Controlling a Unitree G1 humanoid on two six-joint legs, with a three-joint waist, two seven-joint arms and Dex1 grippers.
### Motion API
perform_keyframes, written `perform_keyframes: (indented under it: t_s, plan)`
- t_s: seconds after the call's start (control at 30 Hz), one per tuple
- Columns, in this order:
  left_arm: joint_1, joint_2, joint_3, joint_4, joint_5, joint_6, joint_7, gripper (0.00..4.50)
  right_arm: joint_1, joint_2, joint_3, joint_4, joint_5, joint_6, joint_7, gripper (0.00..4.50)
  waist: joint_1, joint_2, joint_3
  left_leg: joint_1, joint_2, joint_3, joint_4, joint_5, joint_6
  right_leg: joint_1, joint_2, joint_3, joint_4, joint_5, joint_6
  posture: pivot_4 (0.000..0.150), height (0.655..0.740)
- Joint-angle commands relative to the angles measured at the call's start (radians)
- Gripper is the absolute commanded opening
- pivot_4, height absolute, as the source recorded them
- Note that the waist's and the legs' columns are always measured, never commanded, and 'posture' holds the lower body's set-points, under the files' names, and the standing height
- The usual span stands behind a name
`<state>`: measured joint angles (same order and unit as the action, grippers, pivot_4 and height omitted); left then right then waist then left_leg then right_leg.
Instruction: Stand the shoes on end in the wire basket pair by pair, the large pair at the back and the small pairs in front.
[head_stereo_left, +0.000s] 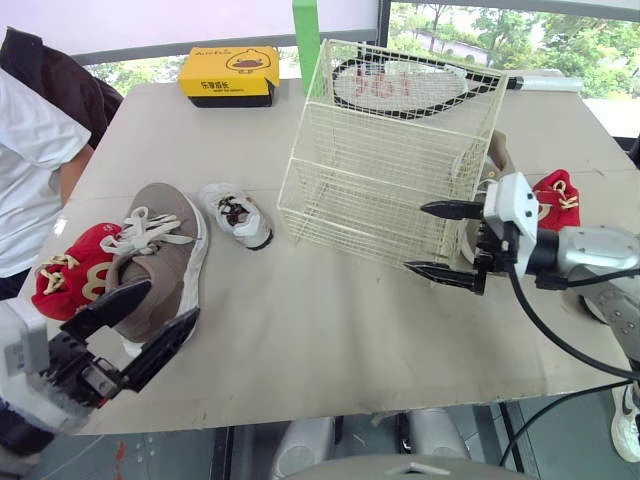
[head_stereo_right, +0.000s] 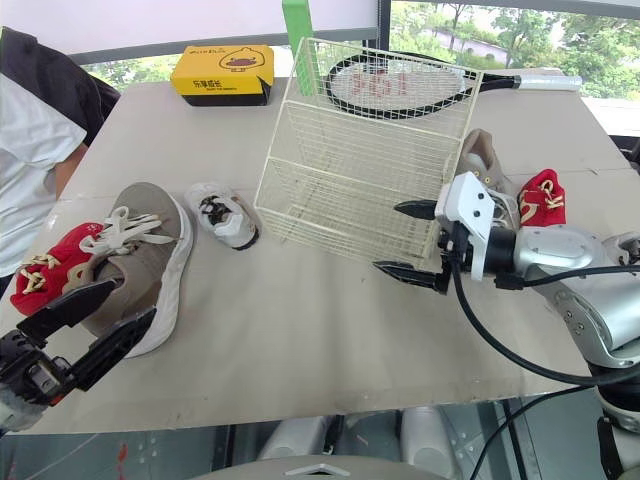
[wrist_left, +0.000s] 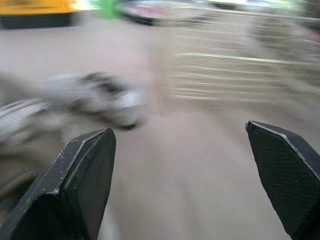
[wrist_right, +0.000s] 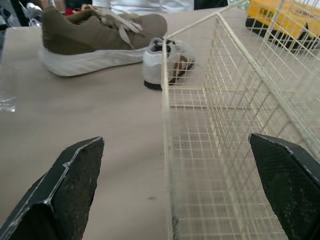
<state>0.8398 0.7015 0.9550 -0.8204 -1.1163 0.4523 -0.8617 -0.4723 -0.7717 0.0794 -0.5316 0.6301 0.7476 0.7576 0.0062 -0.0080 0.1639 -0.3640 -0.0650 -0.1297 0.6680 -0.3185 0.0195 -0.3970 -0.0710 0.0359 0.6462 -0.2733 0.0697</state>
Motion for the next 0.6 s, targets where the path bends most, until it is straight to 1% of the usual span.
perform_keyframes:
  t_s: [0.03,0.13,0.17,0.23,0.27,0.3,0.33,0.37,0.4,0.53,0.57,0.6]
  plan:
    - [0.009,0.07,0.025,-0.051,-0.021,-0.001,-0.154,4.48,-0.098,0.022,0.081,-0.011,-0.033,0.153,-0.079,4.5,-0.005,0.001,0.001,0.0,0.0,0.0,0.0,0.0,0.0,0.0,0.0,0.0,0.0,0.0,0.0,0.15,0.74]
    - [-0.032,0.113,-0.004,-0.064,-0.005,0.0,-0.159,4.48,-0.186,0.039,0.148,0.002,-0.023,0.377,-0.137,4.5,-0.009,0.001,0.001,0.0,0.0,0.0,0.0,0.0,0.0,0.0,-0.001,0.001,0.0,0.0,0.0,0.15,0.74]
    - [-0.048,0.119,-0.014,-0.069,-0.003,0.002,-0.147,4.48,-0.201,0.041,0.168,0.003,-0.025,0.418,-0.144,4.5,-0.008,0.001,0.0,0.0,0.0,0.0,0.0,0.0,0.0,-0.001,-0.001,0.0,0.0,0.0,0.0,0.15,0.74]
    - [-0.088,0.127,-0.042,-0.082,-0.012,0.009,-0.102,4.5,-0.219,0.033,0.236,0.012,-0.076,0.43,-0.154,4.0,-0.007,-0.001,-0.001,0.0,0.0,-0.001,0.0,0.0,0.0,-0.001,-0.001,0.0,-0.001,0.0,0.0,0.15,0.74]
    - [-0.102,0.13,-0.055,-0.089,-0.015,0.014,-0.084,4.5,-0.222,0.03,0.255,0.013,-0.09,0.426,-0.154,3.83,-0.006,-0.002,-0.002,0.0,0.0,-0.001,0.0,0.0,0.0,-0.001,-0.001,-0.001,-0.001,0.0,0.0,0.15,0.74]
    - [-0.115,0.131,-0.068,-0.098,-0.015,0.02,-0.07,4.5,-0.226,0.028,0.265,0.013,-0.103,0.422,-0.155,3.23,-0.006,-0.003,-0.003,0.0,-0.001,-0.001,0.0,0.0,0.0,0.0,-0.002,-0.001,-0.001,0.0,0.0,0.15,0.74]
    - [-0.124,0.131,-0.079,-0.107,-0.018,0.024,-0.056,4.5,-0.23,0.018,0.275,0.009,-0.111,0.414,-0.144,2.83,-0.007,-0.005,-0.004,0.0,-0.001,-0.001,0.0,0.0,0.0,0.0,-0.002,-0.001,-0.001,0.0,0.0,0.15,0.74]
    - [-0.133,0.131,-0.089,-0.115,-0.021,0.029,-0.044,4.5,-0.237,0.001,0.29,0.005,-0.126,0.399,-0.125,2.31,-0.007,-0.005,-0.005,0.0,-0.001,-0.001,0.0,0.0,0.0,0.0,-0.002,-0.001,-0.001,0.0,0.0,0.15,0.74]
    - [-0.14,0.132,-0.098,-0.121,-0.021,0.032,-0.035,4.5,-0.241,-0.014,0.302,0.003,-0.137,0.386,-0.109,2.04,-0.006,-0.006,-0.006,0.0,-0.001,-0.001,0.0,0.0,0.0,0.001,-0.002,-0.001,-0.001,0.0,0.0,0.15,0.74]
    - [-0.177,0.135,-0.148,-0.122,-0.005,0.04,-0.002,4.5,-0.246,-0.077,0.355,0.011,-0.199,0.297,-0.033,0.26,-0.001,-0.006,-0.007,0.001,-0.001,-0.001,0.001,0.0,0.0,0.001,-0.002,-0.002,-0.001,0.0,0.0,0.15,0.74]
    - [-0.186,0.135,-0.162,-0.122,0.0,0.042,0.004,4.5,-0.246,-0.09,0.369,0.02,-0.22,0.265,-0.012,0.05,0.002,-0.006,-0.007,0.001,-0.001,-0.001,0.001,0.0,0.0,0.001,-0.002,-0.002,-0.001,0.0,0.0,0.15,0.74]
    - [-0.195,0.133,-0.177,-0.122,0.008,0.042,0.013,4.5,-0.247,-0.097,0.377,0.034,-0.243,0.226,0.004,0.05,0.005,-0.007,-0.008,0.001,-0.001,-0.002,0.001,0.0,0.0,0.002,-0.001,-0.003,-0.001,0.0,0.0,0.15,0.74]
